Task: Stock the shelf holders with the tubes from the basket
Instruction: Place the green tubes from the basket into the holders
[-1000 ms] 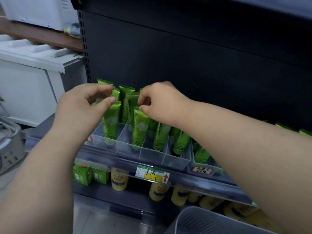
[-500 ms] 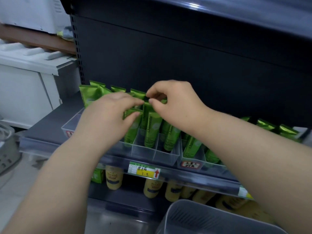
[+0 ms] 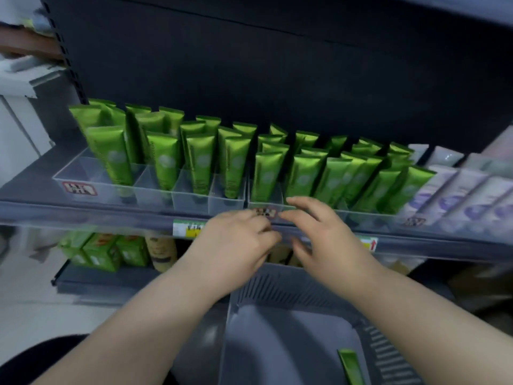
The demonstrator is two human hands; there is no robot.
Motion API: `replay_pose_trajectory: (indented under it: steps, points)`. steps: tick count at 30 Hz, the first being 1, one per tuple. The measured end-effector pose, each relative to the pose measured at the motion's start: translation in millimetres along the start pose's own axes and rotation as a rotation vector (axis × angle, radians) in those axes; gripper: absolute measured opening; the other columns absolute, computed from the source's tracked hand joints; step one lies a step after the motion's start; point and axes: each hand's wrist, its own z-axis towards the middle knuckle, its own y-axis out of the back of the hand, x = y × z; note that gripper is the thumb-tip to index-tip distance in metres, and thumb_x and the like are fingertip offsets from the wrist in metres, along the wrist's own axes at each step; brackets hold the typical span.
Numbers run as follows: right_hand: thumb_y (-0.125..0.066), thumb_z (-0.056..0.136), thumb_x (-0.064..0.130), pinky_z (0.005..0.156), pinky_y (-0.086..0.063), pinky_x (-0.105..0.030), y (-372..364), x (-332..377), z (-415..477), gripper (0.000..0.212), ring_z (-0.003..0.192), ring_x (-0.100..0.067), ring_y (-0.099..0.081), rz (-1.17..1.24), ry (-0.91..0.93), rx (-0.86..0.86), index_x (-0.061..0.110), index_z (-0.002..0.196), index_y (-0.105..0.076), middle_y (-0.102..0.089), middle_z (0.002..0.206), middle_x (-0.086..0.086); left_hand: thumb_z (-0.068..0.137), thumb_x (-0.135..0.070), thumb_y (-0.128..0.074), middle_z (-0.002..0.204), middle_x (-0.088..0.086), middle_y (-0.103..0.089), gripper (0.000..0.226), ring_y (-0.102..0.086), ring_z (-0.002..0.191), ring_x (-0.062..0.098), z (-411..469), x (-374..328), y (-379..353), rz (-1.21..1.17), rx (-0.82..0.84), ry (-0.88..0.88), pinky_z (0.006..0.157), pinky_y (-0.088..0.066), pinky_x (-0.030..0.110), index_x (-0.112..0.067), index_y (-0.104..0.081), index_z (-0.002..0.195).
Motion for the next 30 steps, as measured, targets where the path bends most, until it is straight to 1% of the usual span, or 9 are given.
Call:
replay_pose_trajectory:
  steps: [3, 6, 11, 14, 17, 19, 23, 27, 30]
  points:
    - [-0.071, 0.069, -0.001, 0.102, -0.040, -0.037, -18, -23, -56, 0.045, 0.115, -0.030, -0.056, 0.012, -0.115, 0.068, 0.008, 0.113, -0.064, -0.057, 0.123, -0.014, 0.072, -0.032, -0.062, 0.076, -0.007, -0.062, 0.015, -0.060, 0.073, 0.020, -6, -38, -24, -0.071, 0.120, -0.082, 0.062, -0.047, 0.028, -0.027, -0.068, 0.085]
    - [-0.071, 0.071, 0.001, 0.104, -0.038, -0.036, -37, -44, -111, 0.047, 0.120, -0.031, -0.052, 0.056, -0.285, 0.206, 0.008, 0.117, -0.062, -0.053, 0.128, -0.014, 0.071, -0.027, -0.067, 0.081, -0.004, -0.065, 0.021, -0.062, 0.076, 0.022, -17, -69, -49, -0.167, 0.292, -0.128, 0.067, -0.052, 0.029, -0.025, -0.069, 0.092]
    - [-0.060, 0.085, 0.011, 0.111, -0.021, -0.022, -59, -75, -173, 0.051, 0.136, -0.019, -0.031, 0.115, -0.573, 0.424, 0.015, 0.134, -0.047, -0.033, 0.144, -0.005, 0.090, -0.019, -0.051, 0.114, 0.005, -0.058, 0.038, -0.053, 0.105, 0.028, -31, -111, -80, -0.169, 0.541, -0.079, 0.086, -0.044, 0.037, -0.020, -0.052, 0.127]
    - [-0.061, 0.086, 0.010, 0.106, -0.025, -0.019, -70, -90, -201, 0.050, 0.130, -0.021, -0.039, 0.207, -0.773, 0.483, 0.013, 0.134, -0.046, -0.037, 0.141, -0.008, 0.094, -0.019, -0.046, 0.126, 0.006, -0.049, 0.041, -0.043, 0.118, 0.028, -38, -127, -97, -0.141, 0.753, -0.030, 0.093, -0.038, 0.039, -0.019, -0.041, 0.134]
    - [-0.063, 0.085, 0.016, 0.102, -0.030, -0.021, -84, -101, -216, 0.058, 0.130, -0.026, -0.041, 0.260, -0.962, 0.639, 0.011, 0.138, -0.040, -0.041, 0.141, -0.014, 0.093, -0.020, -0.047, 0.125, 0.005, -0.050, 0.042, -0.045, 0.117, 0.027, -48, -137, -115, -0.161, 0.846, 0.000, 0.093, -0.041, 0.038, -0.021, -0.041, 0.135]
    - [-0.063, 0.085, 0.023, 0.101, -0.035, -0.025, -96, -106, -215, 0.063, 0.129, -0.029, -0.043, 0.289, -1.011, 0.738, 0.009, 0.140, -0.035, -0.042, 0.141, -0.016, 0.094, -0.021, -0.044, 0.128, 0.007, -0.050, 0.043, -0.045, 0.117, 0.027, -55, -142, -125, -0.176, 0.890, 0.008, 0.094, -0.042, 0.040, -0.020, -0.040, 0.137]
    - [-0.054, 0.090, 0.020, 0.097, -0.042, -0.032, -118, -117, -211, 0.054, 0.123, -0.034, -0.047, 0.255, -1.053, 0.792, 0.005, 0.137, -0.033, -0.044, 0.137, -0.020, 0.096, -0.023, -0.041, 0.136, 0.006, -0.043, 0.043, -0.042, 0.121, 0.026, -64, -152, -141, -0.187, 0.970, 0.059, 0.098, -0.040, 0.038, -0.018, -0.039, 0.138]
    - [-0.047, 0.092, 0.014, 0.097, -0.041, -0.031, -136, -126, -223, 0.053, 0.125, -0.032, -0.046, 0.217, -1.061, 0.968, -0.001, 0.140, -0.028, -0.042, 0.139, -0.019, 0.096, -0.030, -0.040, 0.138, 0.004, -0.041, 0.041, -0.042, 0.123, 0.024, -69, -162, -156, -0.239, 1.052, 0.145, 0.098, -0.041, 0.038, -0.018, -0.042, 0.135]
    - [-0.046, 0.094, 0.015, 0.104, -0.037, -0.031, -146, -123, -227, 0.051, 0.129, -0.030, -0.042, 0.200, -1.053, 1.006, 0.002, 0.141, -0.028, -0.036, 0.142, -0.018, 0.094, -0.034, -0.043, 0.138, 0.000, -0.041, 0.043, -0.043, 0.124, 0.022, -68, -164, -167, -0.293, 1.087, 0.225, 0.099, -0.041, 0.037, -0.023, -0.042, 0.136]
